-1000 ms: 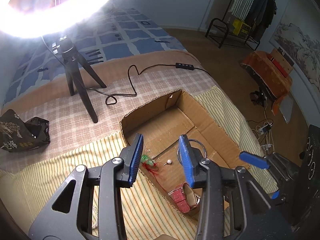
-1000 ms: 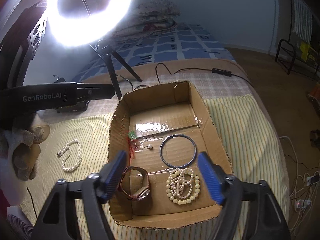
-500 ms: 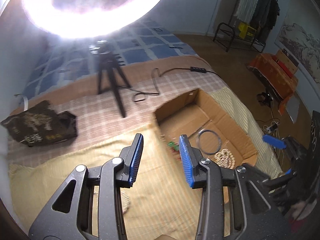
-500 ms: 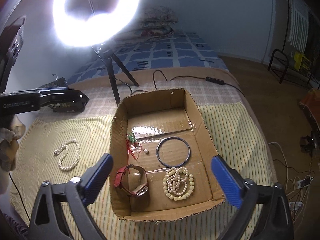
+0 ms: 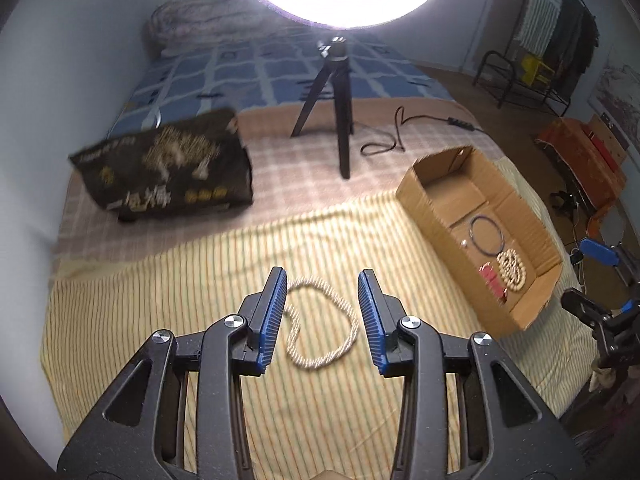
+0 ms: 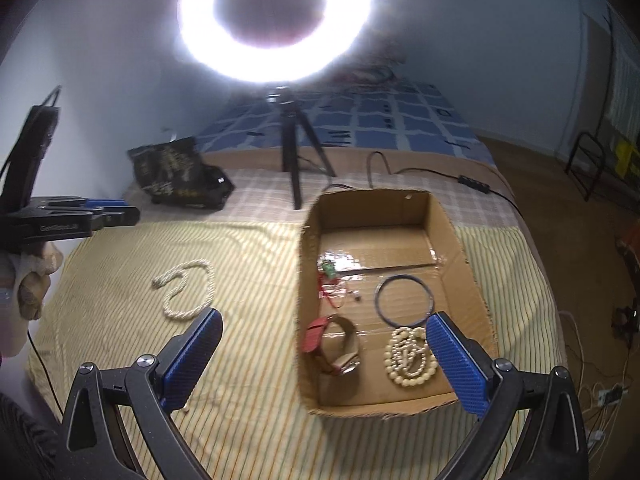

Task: Organize jewelry
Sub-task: 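Withdraw both open grippers from the box toward the white pearl necklace, then close the right gripper on the second pearl earring while the left gripper grasps the white pearl necklace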

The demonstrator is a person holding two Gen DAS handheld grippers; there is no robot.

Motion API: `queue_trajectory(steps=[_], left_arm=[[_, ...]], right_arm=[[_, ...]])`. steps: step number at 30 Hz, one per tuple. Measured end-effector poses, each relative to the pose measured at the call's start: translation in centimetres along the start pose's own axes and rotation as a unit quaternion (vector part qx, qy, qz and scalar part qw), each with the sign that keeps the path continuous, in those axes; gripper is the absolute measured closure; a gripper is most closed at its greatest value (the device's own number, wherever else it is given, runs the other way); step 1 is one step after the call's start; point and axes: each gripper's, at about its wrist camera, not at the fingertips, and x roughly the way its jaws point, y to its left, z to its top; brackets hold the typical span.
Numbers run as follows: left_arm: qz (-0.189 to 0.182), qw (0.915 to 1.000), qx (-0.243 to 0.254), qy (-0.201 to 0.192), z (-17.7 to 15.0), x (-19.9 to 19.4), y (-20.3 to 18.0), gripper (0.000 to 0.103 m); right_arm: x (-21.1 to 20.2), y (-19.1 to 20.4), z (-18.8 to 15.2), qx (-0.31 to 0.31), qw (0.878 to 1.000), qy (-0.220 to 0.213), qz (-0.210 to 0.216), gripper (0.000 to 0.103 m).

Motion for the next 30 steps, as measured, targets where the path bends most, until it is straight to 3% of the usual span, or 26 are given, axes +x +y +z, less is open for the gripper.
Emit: queue_trajectory(steps=[5,8,17,19,30], left_arm=[[-0.008,0.9992,-0.034,0.016,-2.6,0.3,1.1,0.066],[-0.011,0.9985,-0.047,0.026,-4.0,0.9,1.6,0.066],[-0.011,0.9950,-0.081,0.058,-6.6,3.1,3.6,0.066],[-0.015,0.9932,-0.093,0.068,-6.9,3.9,4.2,0.066],[-0.033,0.9815,-0.148,0.117,-7.3,9.0,5.4,0.066]], right_arm=[[-1.0,3.3,-2.0,-0.045,0.999,-0.016,0.013,0.000],[-0.6,5.6,-3.7,-0.071,0.997,-0.005,0.028,0.002],[2.1,11.2,-8.2,-0.135,0.987,0.058,0.065,0.023],[2.9,11.7,-8.7,-0.137,0.985,0.076,0.076,0.035],[5.8,12.8,-10.3,-0.134,0.974,0.128,0.127,0.055]])
